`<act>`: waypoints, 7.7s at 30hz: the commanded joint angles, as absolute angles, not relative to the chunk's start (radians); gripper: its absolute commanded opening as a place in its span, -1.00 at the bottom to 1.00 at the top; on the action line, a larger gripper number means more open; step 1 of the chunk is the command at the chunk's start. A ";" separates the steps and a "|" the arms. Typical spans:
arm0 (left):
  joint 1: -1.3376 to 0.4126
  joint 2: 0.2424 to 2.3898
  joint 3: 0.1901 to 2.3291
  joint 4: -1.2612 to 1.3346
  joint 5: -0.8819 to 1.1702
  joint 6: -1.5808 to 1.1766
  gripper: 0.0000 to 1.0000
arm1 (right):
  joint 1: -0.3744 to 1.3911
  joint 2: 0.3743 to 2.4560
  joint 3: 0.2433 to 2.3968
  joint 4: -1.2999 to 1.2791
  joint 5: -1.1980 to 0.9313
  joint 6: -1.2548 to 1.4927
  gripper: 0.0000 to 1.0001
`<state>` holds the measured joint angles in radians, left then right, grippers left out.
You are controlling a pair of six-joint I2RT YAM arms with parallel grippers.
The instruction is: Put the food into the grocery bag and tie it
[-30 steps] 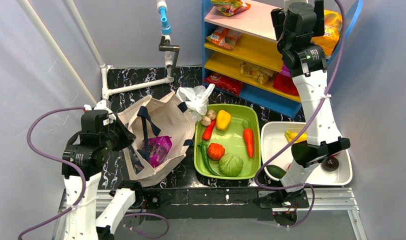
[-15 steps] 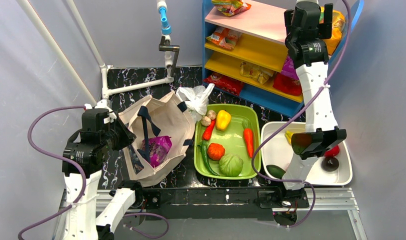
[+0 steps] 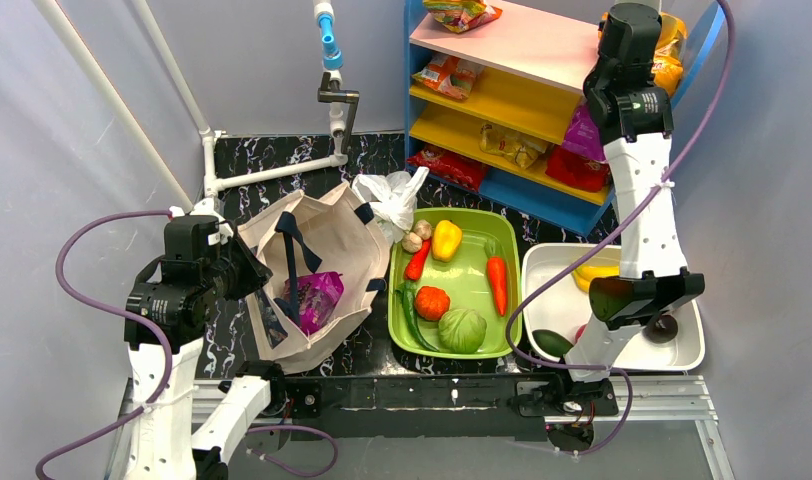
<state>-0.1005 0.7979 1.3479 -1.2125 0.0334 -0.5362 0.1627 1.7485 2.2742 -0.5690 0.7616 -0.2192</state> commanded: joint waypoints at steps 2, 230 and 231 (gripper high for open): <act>-0.107 0.795 1.384 -1.236 0.066 -0.553 -1.00 | 0.152 1.741 2.232 -0.760 0.747 -0.123 -0.87; -0.107 0.786 1.563 -1.564 -0.296 -0.598 0.96 | 0.655 1.873 2.097 -1.085 -0.104 0.651 0.74; -0.108 0.772 1.556 -1.550 -0.291 -0.594 0.96 | 0.655 1.881 2.089 -1.077 -0.104 0.675 0.74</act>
<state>-0.1043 0.8089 1.5532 -1.4906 -0.2661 -0.6052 0.6609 1.8488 2.1242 -1.0698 -0.1368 0.5804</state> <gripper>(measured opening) 0.981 0.866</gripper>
